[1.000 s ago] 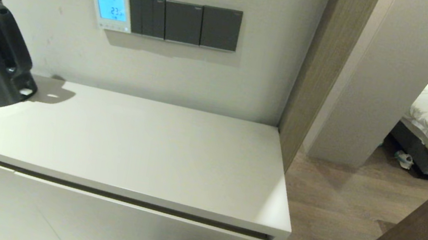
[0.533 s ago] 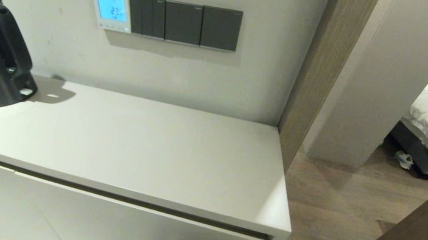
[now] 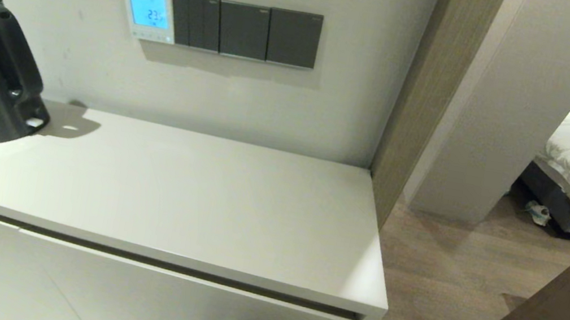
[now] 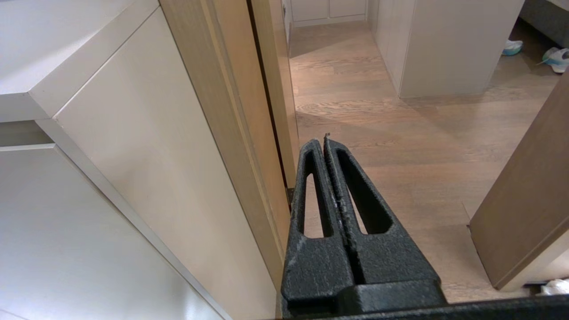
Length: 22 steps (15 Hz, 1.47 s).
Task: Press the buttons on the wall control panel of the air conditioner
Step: Turn off the central air conditioner
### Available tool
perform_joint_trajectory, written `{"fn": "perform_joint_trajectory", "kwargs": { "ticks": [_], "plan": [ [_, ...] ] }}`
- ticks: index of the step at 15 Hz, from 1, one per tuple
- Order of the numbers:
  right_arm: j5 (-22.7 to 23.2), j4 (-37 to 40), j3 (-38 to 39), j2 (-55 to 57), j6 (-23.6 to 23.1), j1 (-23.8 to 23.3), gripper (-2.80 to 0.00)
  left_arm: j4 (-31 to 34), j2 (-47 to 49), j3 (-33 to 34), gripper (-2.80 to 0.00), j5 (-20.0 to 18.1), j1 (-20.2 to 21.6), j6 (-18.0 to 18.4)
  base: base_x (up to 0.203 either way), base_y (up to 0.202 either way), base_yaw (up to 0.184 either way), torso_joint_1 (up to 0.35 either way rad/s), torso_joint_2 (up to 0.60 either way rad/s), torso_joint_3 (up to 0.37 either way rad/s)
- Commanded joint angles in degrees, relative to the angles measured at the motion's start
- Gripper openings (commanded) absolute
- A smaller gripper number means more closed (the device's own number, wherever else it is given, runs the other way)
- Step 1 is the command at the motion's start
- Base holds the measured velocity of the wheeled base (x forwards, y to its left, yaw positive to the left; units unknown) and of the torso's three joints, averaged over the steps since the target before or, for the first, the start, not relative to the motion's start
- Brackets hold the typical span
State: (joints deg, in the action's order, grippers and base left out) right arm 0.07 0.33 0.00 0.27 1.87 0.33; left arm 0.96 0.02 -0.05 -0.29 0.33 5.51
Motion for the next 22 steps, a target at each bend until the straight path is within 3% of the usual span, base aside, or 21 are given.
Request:
{"fn": "perform_joint_trajectory", "kwargs": {
  "ticks": [1,22],
  "plan": [
    [0.01,0.02,0.09,0.08,0.04,0.02,-2.80,0.09,-0.02,0.05,-2.80,0.03,0.02,0.03,0.000,0.000,0.000,0.000,0.00,0.000],
    [-0.07,-0.06,0.09,0.08,0.06,0.02,-2.80,0.18,0.15,0.02,-2.80,0.03,-0.07,0.03,0.000,0.000,0.000,0.000,0.00,0.000]
  ]
}}
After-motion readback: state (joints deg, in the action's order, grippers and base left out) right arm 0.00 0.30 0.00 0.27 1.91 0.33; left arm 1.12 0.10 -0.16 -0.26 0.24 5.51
